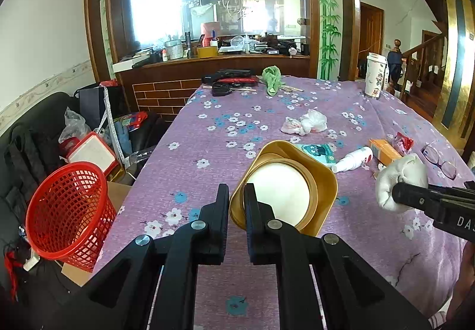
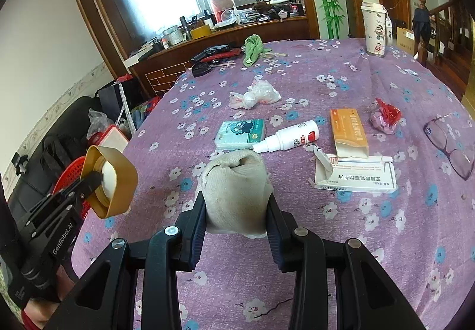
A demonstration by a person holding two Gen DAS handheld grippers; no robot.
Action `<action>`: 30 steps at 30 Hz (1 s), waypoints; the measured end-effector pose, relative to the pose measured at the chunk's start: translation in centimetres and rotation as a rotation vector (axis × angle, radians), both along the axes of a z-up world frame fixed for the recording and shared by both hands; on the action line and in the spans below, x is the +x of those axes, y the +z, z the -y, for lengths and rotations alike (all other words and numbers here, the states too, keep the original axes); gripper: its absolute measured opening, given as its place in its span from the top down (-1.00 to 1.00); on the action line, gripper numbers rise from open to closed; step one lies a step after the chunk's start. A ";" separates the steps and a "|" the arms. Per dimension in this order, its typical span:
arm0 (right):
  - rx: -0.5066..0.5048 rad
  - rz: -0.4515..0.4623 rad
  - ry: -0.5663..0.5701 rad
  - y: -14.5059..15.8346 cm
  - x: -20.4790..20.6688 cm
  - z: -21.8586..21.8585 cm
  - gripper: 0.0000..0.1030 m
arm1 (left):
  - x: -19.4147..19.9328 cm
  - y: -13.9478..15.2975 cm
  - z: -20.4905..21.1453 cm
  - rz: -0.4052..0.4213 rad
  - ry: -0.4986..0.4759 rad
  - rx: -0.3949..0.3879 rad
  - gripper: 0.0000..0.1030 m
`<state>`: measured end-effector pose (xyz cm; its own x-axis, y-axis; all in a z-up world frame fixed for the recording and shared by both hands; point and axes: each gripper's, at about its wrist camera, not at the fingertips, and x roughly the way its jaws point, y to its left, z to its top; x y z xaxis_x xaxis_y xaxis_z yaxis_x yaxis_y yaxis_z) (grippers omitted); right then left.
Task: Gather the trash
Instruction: 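Carry the yellow container and white tissue with both tools toward the red basket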
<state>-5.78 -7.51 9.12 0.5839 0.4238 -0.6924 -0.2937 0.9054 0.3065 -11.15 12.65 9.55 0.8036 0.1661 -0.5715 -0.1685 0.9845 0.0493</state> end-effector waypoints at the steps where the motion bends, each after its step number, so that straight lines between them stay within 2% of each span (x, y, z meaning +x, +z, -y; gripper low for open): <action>1: -0.001 0.000 0.002 0.0 0.0 -0.1 0.23 | 0.0 0.0 -0.2 0.000 0.003 -0.002 0.81; 30: -0.055 -0.008 0.068 -0.4 -0.2 -4.3 0.23 | -1.4 -0.5 -5.4 0.013 0.093 -0.061 0.81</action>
<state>-5.95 -3.17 8.72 0.5497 0.4231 -0.7202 -0.3527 0.8992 0.2590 -12.59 18.10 9.08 0.7939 0.2053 -0.5724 -0.2591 0.9658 -0.0130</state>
